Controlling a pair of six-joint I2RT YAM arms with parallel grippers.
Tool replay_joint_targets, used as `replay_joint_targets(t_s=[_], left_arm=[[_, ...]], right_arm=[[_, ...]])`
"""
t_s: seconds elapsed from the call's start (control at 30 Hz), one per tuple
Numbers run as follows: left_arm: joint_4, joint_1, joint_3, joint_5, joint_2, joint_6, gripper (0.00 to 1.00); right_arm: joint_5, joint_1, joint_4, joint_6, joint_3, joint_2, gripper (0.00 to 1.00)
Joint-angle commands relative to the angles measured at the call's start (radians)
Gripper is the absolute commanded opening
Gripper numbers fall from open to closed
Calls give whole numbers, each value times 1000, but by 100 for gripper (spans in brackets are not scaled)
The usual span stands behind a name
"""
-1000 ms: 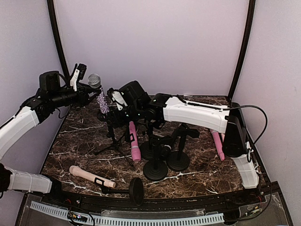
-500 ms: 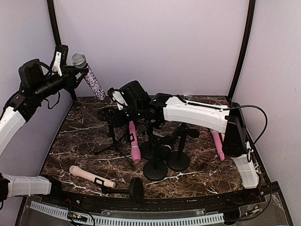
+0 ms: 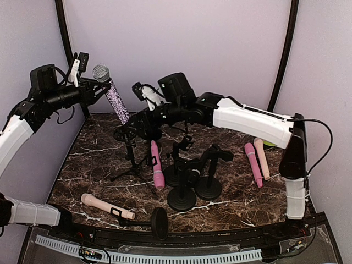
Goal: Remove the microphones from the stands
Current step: Remove the microphone from the microphone stand, then pass from the left arm to the right
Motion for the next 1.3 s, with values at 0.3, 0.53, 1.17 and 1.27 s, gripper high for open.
replay_joint_targets(t_s=[0.3,0.53,1.17,1.27], left_arm=[[38,-21,112,469,79,-200,0],[90,-70,107,583,112,-245,0],[77,-85,52,398,63,-156,30],[96,-85,26,313,22,-138,56]], right_arm=[[-276,-35,163,-47,-25,-149,97],[-330,-27,107,-57,22,-110,86],[-155,-37,254,62,-225,-314,19],[-86,-53,286,71,-312,-411,18]])
